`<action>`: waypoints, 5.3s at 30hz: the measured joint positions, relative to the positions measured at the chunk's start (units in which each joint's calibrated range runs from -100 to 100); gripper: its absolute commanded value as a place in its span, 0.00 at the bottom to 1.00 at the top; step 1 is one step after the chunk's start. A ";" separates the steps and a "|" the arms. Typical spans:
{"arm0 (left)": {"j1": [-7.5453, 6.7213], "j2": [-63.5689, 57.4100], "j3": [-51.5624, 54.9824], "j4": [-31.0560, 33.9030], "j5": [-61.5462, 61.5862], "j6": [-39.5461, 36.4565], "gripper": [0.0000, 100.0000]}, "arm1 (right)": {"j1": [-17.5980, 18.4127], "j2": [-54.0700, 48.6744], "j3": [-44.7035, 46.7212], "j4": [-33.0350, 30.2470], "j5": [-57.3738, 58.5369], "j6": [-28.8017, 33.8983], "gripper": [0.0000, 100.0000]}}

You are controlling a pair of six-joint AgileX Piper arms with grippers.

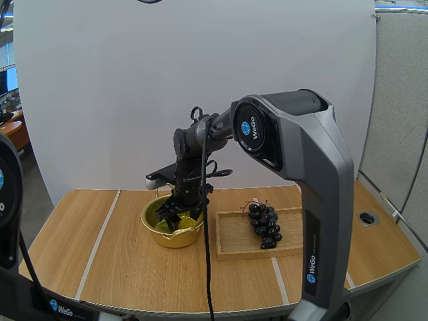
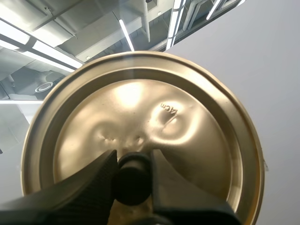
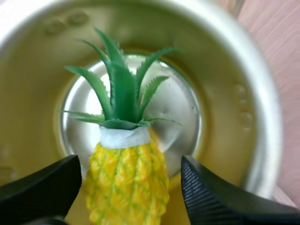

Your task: Open the pot, put the pineapple inside, and close it

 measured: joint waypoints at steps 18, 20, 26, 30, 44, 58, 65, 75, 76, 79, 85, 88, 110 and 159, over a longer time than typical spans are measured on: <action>0.00 0.00 0.00 0.00 0.00 0.00 0.00 | 0.00 -20.48 -0.58 0.00 10.74 0.81 1.00; 0.00 0.00 0.00 0.00 0.00 0.00 0.00 | 0.00 -22.43 -0.58 0.00 12.71 0.98 1.00; 0.00 0.00 0.00 0.00 0.00 0.00 0.00 | 0.00 -37.11 7.50 -0.01 15.10 2.70 1.00; 0.00 0.00 0.00 0.00 0.00 0.00 0.00 | 0.00 -44.61 11.74 -0.01 18.00 3.54 1.00; 0.00 0.00 0.00 0.00 0.00 0.00 0.00 | 0.00 -70.71 20.88 -0.94 22.38 6.55 1.00; 0.00 0.00 0.00 0.00 -0.11 0.00 0.00 | -1.90 -85.21 31.67 -3.04 22.68 8.41 0.44; 0.00 0.00 0.00 0.00 -0.11 0.00 0.00 | -2.29 -87.03 34.52 -1.61 22.68 8.59 0.00; 0.00 0.00 0.00 0.00 -0.11 0.00 0.00 | -3.37 -93.20 37.56 -1.80 22.68 8.59 0.00; 0.00 0.00 0.00 0.00 -0.11 0.00 0.00 | -3.37 -93.89 37.72 -1.71 22.68 8.59 0.00; 0.00 0.00 0.00 0.00 -0.11 0.00 0.00 | -3.43 -95.20 37.72 -1.71 22.68 8.59 0.00; 0.00 0.00 0.00 0.00 -0.11 0.00 0.00 | -3.43 -95.59 37.72 -1.66 22.68 8.59 0.00; 0.00 0.00 0.00 0.00 -0.11 0.00 0.00 | -3.43 -95.59 37.72 -1.66 22.68 8.59 0.00; 0.00 -0.59 -0.12 0.00 16.56 0.00 0.00 | -3.43 -95.73 39.11 -1.57 22.68 8.59 0.00; 0.00 8.65 43.29 -7.16 25.80 7.61 0.00 | -4.99 -101.29 42.58 -0.10 22.68 8.59 0.00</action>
